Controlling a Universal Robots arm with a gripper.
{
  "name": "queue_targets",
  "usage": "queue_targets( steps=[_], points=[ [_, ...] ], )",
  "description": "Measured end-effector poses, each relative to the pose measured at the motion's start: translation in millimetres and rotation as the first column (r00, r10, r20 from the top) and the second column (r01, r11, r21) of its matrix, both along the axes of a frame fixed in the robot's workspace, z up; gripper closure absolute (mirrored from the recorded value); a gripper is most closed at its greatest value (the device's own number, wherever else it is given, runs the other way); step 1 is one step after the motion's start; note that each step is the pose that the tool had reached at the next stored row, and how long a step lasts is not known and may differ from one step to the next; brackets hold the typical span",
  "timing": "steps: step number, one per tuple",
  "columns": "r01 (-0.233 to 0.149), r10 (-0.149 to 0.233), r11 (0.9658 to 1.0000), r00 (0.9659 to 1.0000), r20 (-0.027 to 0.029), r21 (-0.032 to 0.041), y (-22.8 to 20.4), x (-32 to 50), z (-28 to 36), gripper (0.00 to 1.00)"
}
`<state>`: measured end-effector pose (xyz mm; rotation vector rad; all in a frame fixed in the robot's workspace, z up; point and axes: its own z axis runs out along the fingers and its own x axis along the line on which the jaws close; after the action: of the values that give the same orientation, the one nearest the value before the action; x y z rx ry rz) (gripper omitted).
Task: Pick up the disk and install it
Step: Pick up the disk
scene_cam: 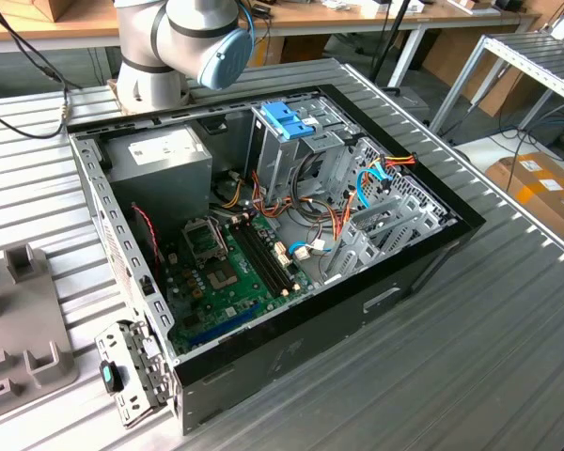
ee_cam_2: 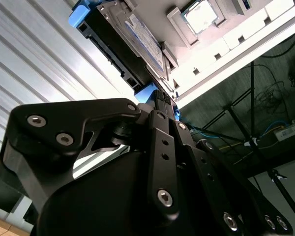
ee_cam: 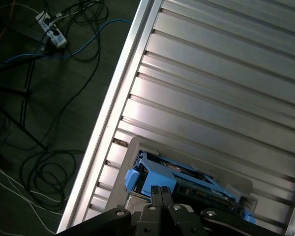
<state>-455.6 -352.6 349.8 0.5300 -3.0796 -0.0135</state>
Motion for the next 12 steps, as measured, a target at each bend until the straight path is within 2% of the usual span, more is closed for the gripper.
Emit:
queue_targets(
  steps=[8,12],
  points=[
    [-0.004,0.004,1.0000,1.0000,0.0000,0.0000,0.0,0.0,0.0,0.89],
    [-0.023,0.023,0.9997,0.9997,0.0000,0.0000,0.0,0.0,0.0,0.89]
  ],
)
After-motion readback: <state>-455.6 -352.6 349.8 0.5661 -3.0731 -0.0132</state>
